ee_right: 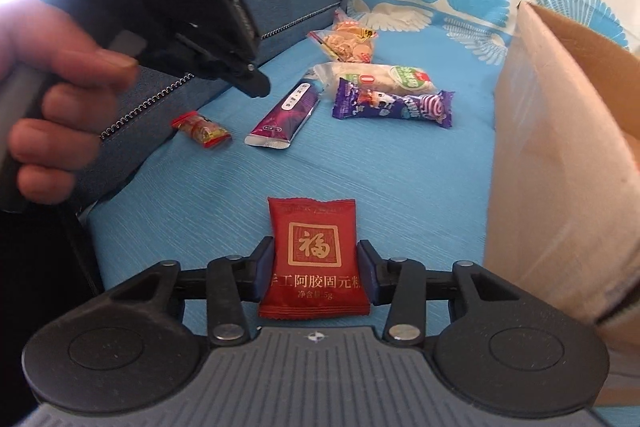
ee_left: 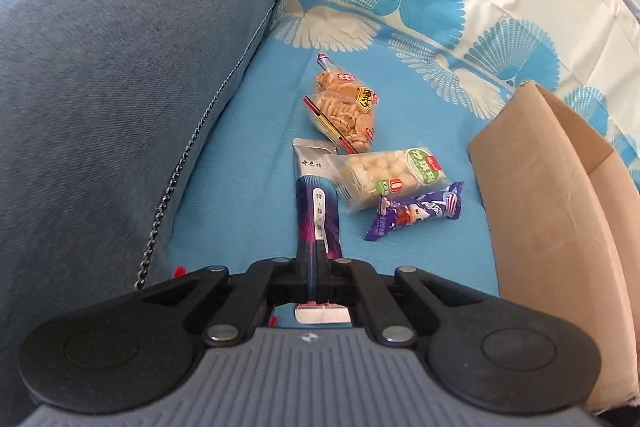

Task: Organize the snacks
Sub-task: 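Grasp the pink tube snack with the left gripper while the right gripper grasps the red square packet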

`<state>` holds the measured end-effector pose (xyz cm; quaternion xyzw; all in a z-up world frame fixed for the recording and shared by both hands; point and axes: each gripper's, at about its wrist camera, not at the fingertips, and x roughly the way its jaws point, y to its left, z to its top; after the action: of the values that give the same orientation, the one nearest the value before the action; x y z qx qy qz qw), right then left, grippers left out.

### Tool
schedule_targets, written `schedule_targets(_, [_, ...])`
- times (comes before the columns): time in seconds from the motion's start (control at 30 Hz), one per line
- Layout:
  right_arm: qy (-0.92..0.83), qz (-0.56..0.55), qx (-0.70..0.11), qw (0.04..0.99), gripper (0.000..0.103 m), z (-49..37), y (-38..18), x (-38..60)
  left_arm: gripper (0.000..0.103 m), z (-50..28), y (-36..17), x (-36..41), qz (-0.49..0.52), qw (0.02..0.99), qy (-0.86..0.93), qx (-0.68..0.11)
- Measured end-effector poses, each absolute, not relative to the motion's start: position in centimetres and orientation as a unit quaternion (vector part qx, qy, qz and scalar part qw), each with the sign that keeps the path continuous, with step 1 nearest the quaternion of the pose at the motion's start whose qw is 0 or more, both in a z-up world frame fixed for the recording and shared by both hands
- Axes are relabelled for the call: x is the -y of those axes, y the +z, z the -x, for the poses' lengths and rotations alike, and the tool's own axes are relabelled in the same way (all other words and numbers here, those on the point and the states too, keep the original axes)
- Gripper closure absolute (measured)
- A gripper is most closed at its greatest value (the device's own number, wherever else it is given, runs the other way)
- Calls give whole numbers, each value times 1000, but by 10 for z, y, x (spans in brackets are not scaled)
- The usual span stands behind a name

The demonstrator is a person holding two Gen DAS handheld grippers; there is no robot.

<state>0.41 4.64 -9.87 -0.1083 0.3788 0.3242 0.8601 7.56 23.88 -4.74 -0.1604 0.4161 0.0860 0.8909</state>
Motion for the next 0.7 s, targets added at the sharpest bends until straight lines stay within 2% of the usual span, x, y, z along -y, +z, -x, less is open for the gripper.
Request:
schedule_targets(0.07, [318,112,-377,862,57,-2,-98,-45,101,-76,-50,-240,164,888,95,-419])
schedule_targets(0.17, [307,106,-390,861,55,-3,-100,-42,86,-81,-57,-240,175,886,104,-417])
schedule_targets(0.23, [306,102,-396,860,53,-4,-101,-40,67,-87,-61,-236,166,892,102,-408])
schedule_targets(0.27, [305,102,-395,861,52,-4,-101,-39,60,-89,-63,-233,158,896,101,-402])
schedule_targets(0.3, [306,102,-394,861,52,-5,-101,-40,48,-93,-66,-230,147,899,104,-399])
schedule_targets(0.33, [307,101,-394,860,50,-6,-102,-40,43,-96,-68,-227,134,900,108,-400])
schedule_targets(0.63, [309,104,-395,859,45,-9,-107,-44,44,-115,-89,-198,22,908,122,-400])
schedule_targets(0.67, [309,104,-395,859,45,-7,-107,-44,47,-115,-90,-197,17,909,120,-398])
schedule_targets(0.7, [310,105,-394,859,45,-7,-107,-44,57,-115,-91,-195,13,911,115,-396])
